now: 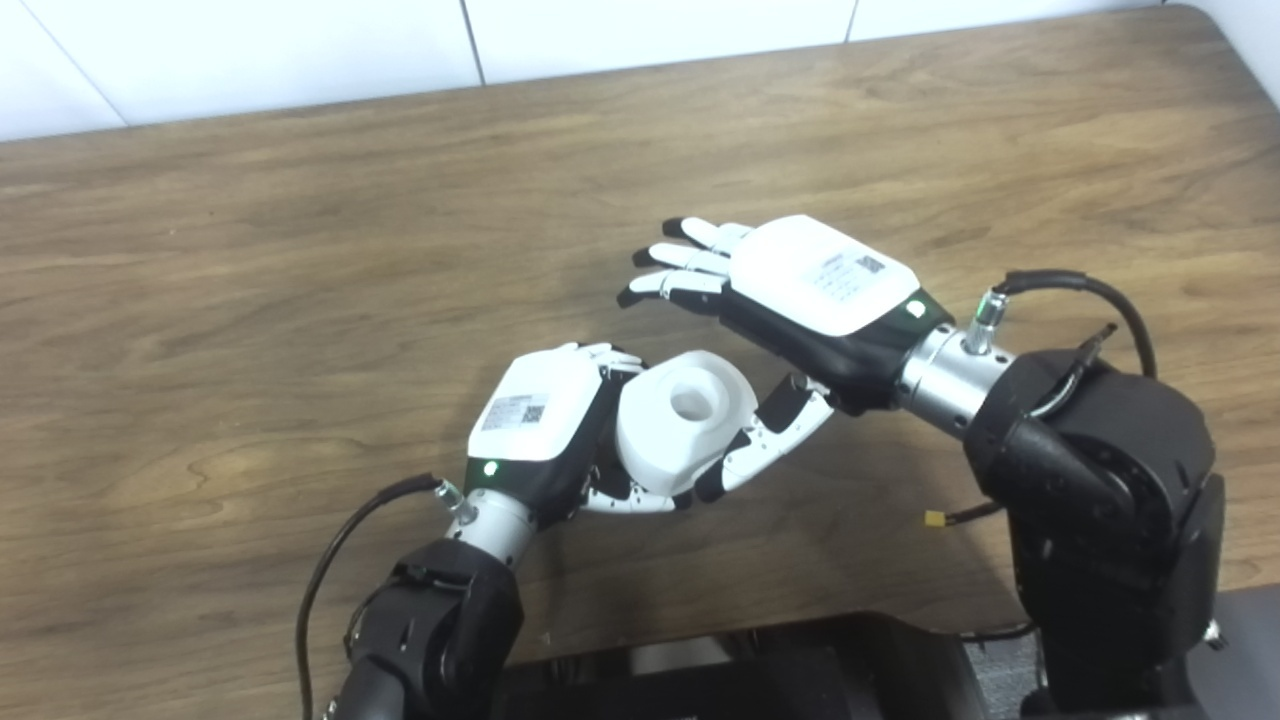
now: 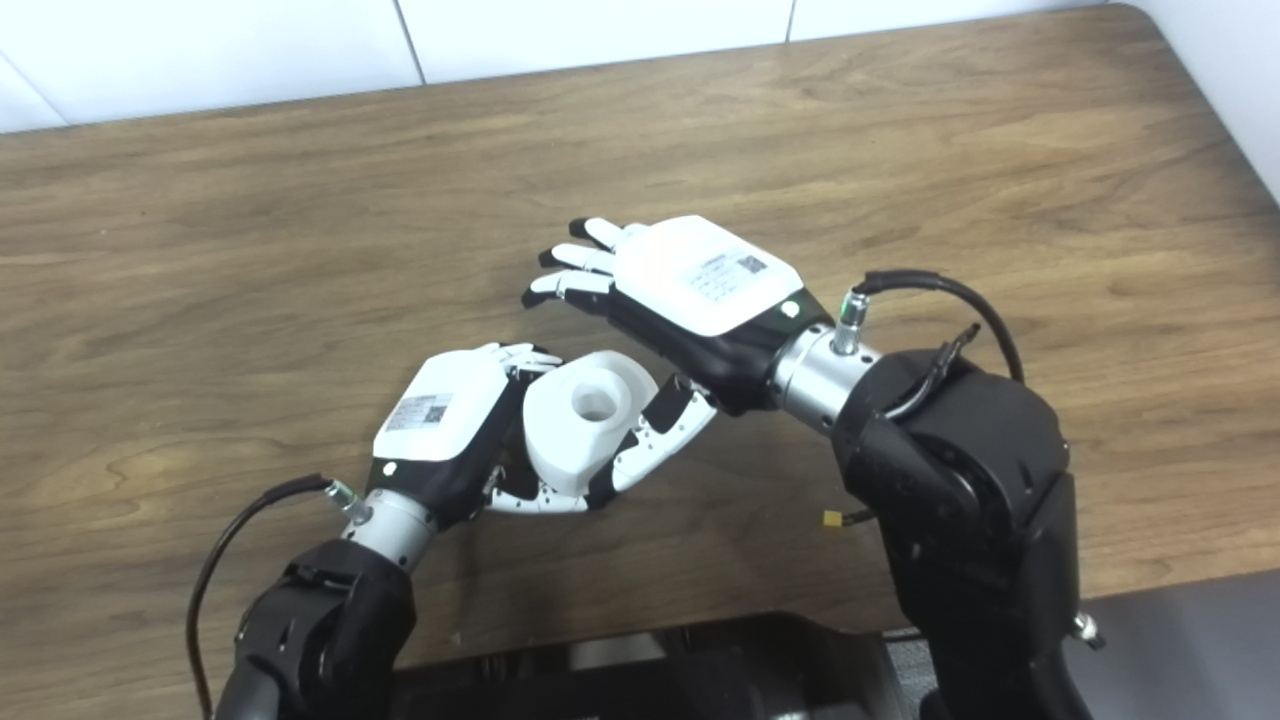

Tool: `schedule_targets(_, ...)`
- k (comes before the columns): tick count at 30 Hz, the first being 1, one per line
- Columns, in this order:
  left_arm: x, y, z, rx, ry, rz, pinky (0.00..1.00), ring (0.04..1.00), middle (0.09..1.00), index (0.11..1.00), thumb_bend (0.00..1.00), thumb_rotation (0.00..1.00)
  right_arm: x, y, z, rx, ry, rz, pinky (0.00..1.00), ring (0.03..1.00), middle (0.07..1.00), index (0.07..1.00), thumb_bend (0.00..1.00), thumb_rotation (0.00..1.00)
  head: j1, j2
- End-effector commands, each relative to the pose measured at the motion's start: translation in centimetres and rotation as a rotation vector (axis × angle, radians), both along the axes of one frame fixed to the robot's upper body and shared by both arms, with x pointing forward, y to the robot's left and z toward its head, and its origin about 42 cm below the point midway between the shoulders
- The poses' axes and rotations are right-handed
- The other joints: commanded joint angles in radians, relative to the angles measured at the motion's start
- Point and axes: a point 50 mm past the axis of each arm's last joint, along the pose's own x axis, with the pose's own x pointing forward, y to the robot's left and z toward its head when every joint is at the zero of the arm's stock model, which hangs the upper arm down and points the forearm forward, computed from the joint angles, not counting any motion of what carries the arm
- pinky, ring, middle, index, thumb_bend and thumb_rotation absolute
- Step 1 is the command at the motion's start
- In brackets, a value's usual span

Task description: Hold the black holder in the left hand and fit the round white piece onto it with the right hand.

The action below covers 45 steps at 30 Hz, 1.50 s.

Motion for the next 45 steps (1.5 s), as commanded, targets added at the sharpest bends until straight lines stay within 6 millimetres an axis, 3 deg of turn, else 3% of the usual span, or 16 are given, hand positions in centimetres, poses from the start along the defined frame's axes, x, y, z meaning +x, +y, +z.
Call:
schedule_targets(1,0.0,0.2,0.1,0.067,0.023,-0.007,0.9,0.86,0.788,0.497,0.51,0.07,0.1,0.0,1.1,0.012,-0.033,0.013,0.96,1.0,0.943,0.864,1.0,0.47,-0.001,0.001)
schedule_targets(5,0.1,0.2,0.0,0.12,0.047,-0.019,0.9,0.868,0.804,0.499,0.51,0.07,0.4,-0.1,1.3,0.007,-0.039,0.015,0.96,1.0,0.943,0.859,1.0,0.49,0.0,0.0)
schedule_targets(7,0.1,0.2,-0.1,0.14,0.056,-0.024,0.91,0.881,0.821,0.732,0.68,0.2,0.5,-0.1,1.4,0.005,-0.043,0.014,0.95,1.0,0.938,0.842,1.0,0.49,0.002,0.002)
schedule_targets(12,0.1,0.3,0.1,0.193,0.081,-0.042,0.92,0.904,0.854,0.807,0.71,0.24,0.7,-0.2,1.7,-0.001,-0.042,0.018,0.97,1.0,0.942,0.794,1.0,0.48,0.001,0.007)
schedule_targets(30,-0.1,0.3,0.1,0.354,0.156,-0.014,0.99,0.97,0.956,0.937,0.83,0.41,2.3,-0.7,3.5,-0.025,-0.08,0.017,0.98,1.0,0.949,0.728,1.0,0.49,0.01,0.001)
schedule_targets(37,0.1,0.4,0.5,0.412,0.201,0.025,1.0,0.992,1.0,0.999,0.93,0.45,2.4,-0.9,3.5,-0.02,-0.087,0.023,0.98,1.0,0.942,0.74,1.0,0.49,0.018,-0.007)
schedule_targets(45,0.8,2.2,1.9,0.436,0.287,0.1,1.0,1.0,1.0,1.0,1.0,0.47,2.5,-1.3,3.4,-0.027,-0.1,0.027,0.95,1.0,0.938,0.783,1.0,0.49,0.045,-0.028)
